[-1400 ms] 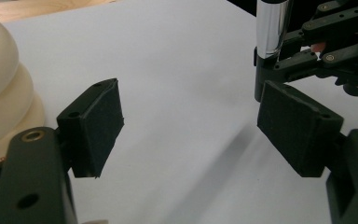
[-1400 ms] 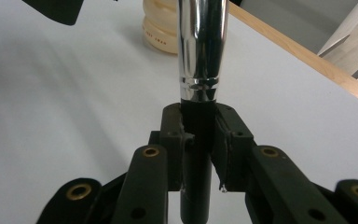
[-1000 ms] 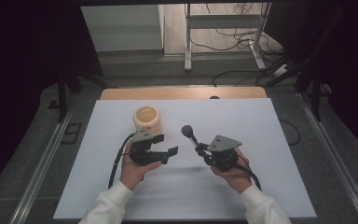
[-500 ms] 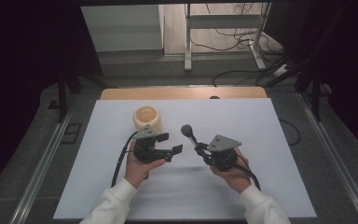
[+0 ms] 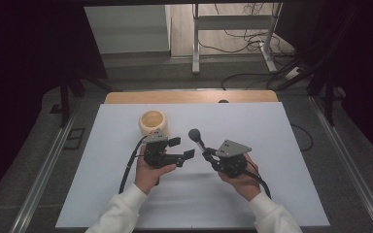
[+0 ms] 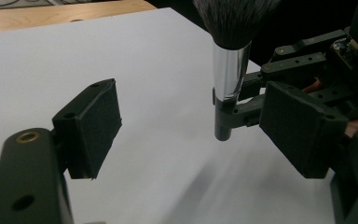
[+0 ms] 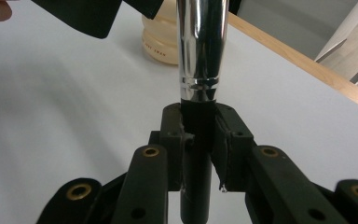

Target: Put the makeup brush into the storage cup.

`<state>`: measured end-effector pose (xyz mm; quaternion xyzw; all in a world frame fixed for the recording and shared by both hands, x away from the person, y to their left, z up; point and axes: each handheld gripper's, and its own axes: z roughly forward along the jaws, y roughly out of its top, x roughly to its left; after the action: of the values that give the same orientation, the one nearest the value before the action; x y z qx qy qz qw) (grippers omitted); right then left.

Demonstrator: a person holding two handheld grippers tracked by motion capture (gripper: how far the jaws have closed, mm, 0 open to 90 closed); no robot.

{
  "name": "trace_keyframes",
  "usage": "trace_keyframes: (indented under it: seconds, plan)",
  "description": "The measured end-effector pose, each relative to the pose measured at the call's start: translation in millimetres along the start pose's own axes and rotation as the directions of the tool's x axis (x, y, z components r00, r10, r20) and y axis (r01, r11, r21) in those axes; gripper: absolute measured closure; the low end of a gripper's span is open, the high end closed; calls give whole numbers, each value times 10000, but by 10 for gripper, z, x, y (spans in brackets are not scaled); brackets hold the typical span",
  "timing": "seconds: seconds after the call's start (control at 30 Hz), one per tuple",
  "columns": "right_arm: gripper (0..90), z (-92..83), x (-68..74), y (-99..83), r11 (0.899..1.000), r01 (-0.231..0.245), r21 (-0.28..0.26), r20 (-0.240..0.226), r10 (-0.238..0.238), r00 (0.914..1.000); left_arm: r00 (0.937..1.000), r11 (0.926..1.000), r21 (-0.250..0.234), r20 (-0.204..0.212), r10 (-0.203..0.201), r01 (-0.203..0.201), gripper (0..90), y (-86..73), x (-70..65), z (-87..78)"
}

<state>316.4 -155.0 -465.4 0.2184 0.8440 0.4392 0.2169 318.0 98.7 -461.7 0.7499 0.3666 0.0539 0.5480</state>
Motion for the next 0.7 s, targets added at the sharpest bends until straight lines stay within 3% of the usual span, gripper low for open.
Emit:
trace_keyframes:
  seconds: [0.7]
  plan:
    - [746,12,-8,2,9999,-49,-106,56,50,10000,9988,9995,-214,435,-217,227,232,74,-19,163]
